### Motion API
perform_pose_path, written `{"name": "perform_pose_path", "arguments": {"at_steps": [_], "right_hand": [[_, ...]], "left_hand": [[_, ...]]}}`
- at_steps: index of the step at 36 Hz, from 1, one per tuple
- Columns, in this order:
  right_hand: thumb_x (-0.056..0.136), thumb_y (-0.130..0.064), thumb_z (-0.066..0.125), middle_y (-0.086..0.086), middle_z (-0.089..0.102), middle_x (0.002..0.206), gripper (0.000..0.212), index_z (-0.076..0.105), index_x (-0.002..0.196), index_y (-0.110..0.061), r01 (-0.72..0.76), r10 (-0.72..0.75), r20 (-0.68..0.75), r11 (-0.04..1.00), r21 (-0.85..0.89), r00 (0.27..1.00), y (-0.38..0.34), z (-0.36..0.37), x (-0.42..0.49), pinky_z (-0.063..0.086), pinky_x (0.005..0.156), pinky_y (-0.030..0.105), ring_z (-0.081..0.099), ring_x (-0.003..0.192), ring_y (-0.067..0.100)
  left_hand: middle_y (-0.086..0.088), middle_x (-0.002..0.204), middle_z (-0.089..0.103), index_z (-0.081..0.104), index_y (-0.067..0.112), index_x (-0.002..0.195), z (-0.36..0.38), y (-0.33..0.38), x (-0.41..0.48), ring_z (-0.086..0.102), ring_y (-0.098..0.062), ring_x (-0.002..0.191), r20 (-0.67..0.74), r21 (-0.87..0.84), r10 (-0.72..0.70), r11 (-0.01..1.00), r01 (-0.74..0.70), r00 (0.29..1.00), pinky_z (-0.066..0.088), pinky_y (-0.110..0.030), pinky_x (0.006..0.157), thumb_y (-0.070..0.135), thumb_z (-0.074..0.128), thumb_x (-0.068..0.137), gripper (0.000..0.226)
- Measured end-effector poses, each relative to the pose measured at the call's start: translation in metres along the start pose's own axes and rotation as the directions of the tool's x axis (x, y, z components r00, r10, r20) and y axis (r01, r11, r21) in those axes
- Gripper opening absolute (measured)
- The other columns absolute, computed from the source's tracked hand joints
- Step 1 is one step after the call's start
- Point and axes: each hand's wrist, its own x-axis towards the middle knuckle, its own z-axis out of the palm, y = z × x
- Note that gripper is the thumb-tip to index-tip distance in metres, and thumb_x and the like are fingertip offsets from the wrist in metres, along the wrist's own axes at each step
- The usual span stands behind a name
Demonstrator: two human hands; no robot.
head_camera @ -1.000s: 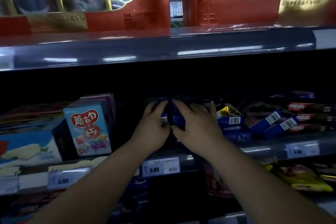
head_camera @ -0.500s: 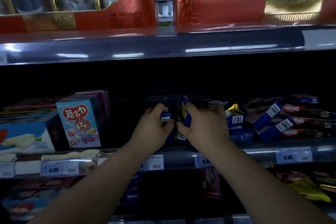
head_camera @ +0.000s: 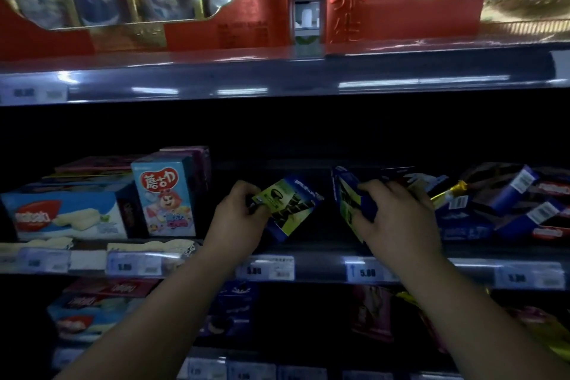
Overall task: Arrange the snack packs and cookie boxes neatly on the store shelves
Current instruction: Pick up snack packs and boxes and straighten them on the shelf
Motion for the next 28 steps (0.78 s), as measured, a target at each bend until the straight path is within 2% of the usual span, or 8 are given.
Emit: {"name": "perform_pose_path", "arguments": {"at_steps": [5, 10, 14, 17, 20, 24, 26, 28], "right_hand": [[0.078, -0.019, 0.076, 0.004, 0.06, 0.091, 0.038, 0.066, 0.114, -0.017, 0.05, -0.036, -0.113, 0.992, 0.12, 0.993, -0.013, 0.004, -0.008, 0.048, 0.069, 0.037, 0.057, 0.074, 0.027], [0.078, -0.012, 0.077, 0.004, 0.062, 0.096, 0.041, 0.065, 0.118, -0.014, 0.106, -0.073, -0.216, 0.983, 0.148, 0.974, -0.019, 0.001, -0.011, 0.05, 0.064, 0.037, 0.059, 0.072, 0.026], [0.076, -0.011, 0.079, 0.003, 0.066, 0.096, 0.047, 0.062, 0.119, -0.015, 0.152, -0.115, -0.217, 0.975, 0.164, 0.969, -0.023, 0.004, -0.012, 0.05, 0.072, 0.041, 0.061, 0.075, 0.027], [0.073, -0.009, 0.081, 0.003, 0.071, 0.099, 0.049, 0.062, 0.118, -0.016, 0.203, -0.168, -0.26, 0.973, 0.114, 0.951, -0.034, 0.008, -0.01, 0.046, 0.08, 0.039, 0.065, 0.086, 0.027], [0.08, -0.016, 0.066, -0.003, 0.072, 0.105, 0.038, 0.066, 0.118, -0.021, 0.306, -0.275, -0.275, 0.949, 0.075, 0.921, -0.057, 0.013, -0.01, 0.041, 0.077, 0.036, 0.062, 0.092, 0.022], [0.08, -0.029, 0.069, -0.009, 0.072, 0.107, 0.037, 0.068, 0.117, -0.024, 0.426, -0.41, -0.145, 0.898, 0.107, 0.9, -0.085, 0.031, -0.016, 0.038, 0.08, 0.036, 0.061, 0.091, 0.019], [0.079, -0.034, 0.067, -0.009, 0.069, 0.114, 0.041, 0.066, 0.119, -0.024, 0.446, -0.438, -0.085, 0.877, 0.18, 0.895, -0.089, 0.038, -0.02, 0.041, 0.089, 0.036, 0.06, 0.1, 0.018], [0.076, -0.039, 0.076, -0.006, 0.06, 0.131, 0.058, 0.058, 0.129, -0.024, 0.393, -0.403, -0.009, 0.887, 0.243, 0.915, -0.085, 0.04, -0.025, 0.045, 0.099, 0.043, 0.051, 0.117, 0.018]], "left_hand": [[-0.006, 0.092, 0.065, 0.053, 0.029, 0.099, -0.017, -0.008, -0.002, 0.062, -0.028, 0.072, -0.013, -0.016, -0.015, 1.0, 0.015, 1.0, 0.048, -0.039, 0.057, 0.019, 0.062, 0.093, 0.015], [0.005, 0.084, 0.066, 0.056, 0.033, 0.091, -0.021, -0.012, -0.01, 0.065, -0.017, 0.076, 0.103, 0.094, 0.032, 0.995, -0.042, 0.994, 0.054, -0.037, 0.063, 0.036, 0.069, 0.086, 0.014], [0.011, 0.085, 0.068, 0.059, 0.037, 0.091, -0.014, -0.019, -0.012, 0.066, -0.009, 0.077, 0.202, 0.219, 0.02, 0.974, -0.065, 0.979, 0.057, -0.04, 0.072, 0.045, 0.068, 0.084, 0.014], [0.013, 0.096, 0.068, 0.059, 0.041, 0.098, -0.013, -0.021, -0.01, 0.066, -0.008, 0.086, 0.213, 0.14, 0.03, 0.988, -0.061, 0.977, 0.057, -0.041, 0.08, 0.037, 0.067, 0.087, 0.014], [0.014, 0.114, 0.064, 0.055, 0.047, 0.111, -0.014, -0.019, -0.007, 0.063, -0.004, 0.096, 0.202, 0.02, 0.022, 0.999, -0.027, 0.979, 0.056, -0.037, 0.087, 0.026, 0.063, 0.092, 0.029], [0.016, 0.117, 0.062, 0.05, 0.044, 0.126, -0.017, -0.016, -0.009, 0.066, -0.007, 0.086, 0.182, -0.049, 0.042, 0.998, -0.033, 0.982, 0.056, -0.031, 0.075, 0.009, 0.052, 0.094, 0.047], [0.019, 0.115, 0.064, 0.051, 0.044, 0.125, -0.019, -0.016, -0.011, 0.066, -0.009, 0.093, 0.201, -0.064, 0.063, 0.997, -0.051, 0.977, 0.056, -0.033, 0.082, 0.003, 0.048, 0.094, 0.052], [0.021, 0.111, 0.066, 0.05, 0.045, 0.126, -0.023, -0.016, -0.013, 0.066, -0.01, 0.094, 0.222, -0.082, 0.077, 0.995, -0.06, 0.972, 0.056, -0.033, 0.081, -0.001, 0.047, 0.093, 0.057]]}}
